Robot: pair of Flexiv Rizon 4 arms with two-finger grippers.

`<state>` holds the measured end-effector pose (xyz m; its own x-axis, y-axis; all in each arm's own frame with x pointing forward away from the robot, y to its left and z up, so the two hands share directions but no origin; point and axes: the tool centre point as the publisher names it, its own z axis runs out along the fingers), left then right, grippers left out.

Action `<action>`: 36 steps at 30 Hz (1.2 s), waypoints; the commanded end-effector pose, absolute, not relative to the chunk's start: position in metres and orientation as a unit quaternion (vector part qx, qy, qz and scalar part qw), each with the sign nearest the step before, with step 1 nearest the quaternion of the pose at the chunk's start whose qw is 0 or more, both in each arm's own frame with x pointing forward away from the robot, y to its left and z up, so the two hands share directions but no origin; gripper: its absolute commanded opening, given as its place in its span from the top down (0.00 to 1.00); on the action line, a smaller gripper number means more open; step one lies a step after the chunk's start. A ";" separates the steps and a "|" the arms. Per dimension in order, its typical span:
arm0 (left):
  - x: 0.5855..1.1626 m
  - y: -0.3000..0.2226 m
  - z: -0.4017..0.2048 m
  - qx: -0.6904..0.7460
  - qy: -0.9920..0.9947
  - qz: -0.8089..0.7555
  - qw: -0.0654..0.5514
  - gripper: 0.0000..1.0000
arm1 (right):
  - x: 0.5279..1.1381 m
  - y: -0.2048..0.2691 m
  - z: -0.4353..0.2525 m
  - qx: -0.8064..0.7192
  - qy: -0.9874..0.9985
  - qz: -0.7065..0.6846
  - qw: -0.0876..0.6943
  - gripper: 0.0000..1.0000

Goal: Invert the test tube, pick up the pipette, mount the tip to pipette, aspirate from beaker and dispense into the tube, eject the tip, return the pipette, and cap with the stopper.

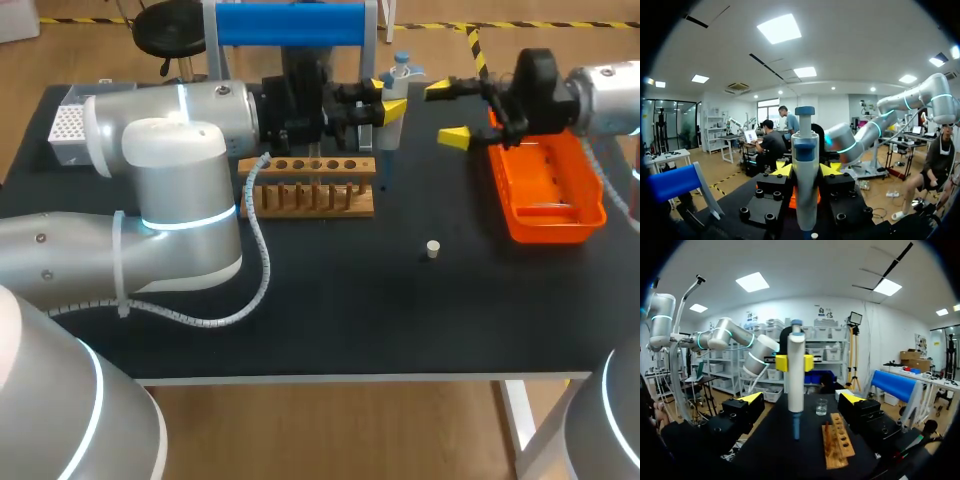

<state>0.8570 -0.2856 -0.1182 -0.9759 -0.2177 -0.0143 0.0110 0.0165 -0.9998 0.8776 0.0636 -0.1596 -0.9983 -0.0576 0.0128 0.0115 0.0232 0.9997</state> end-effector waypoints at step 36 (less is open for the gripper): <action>0.858 -0.287 -0.119 -0.073 0.707 -0.699 0.083 1.00 | 1.064 0.170 -0.167 -0.108 -0.770 -0.621 -0.102 0.00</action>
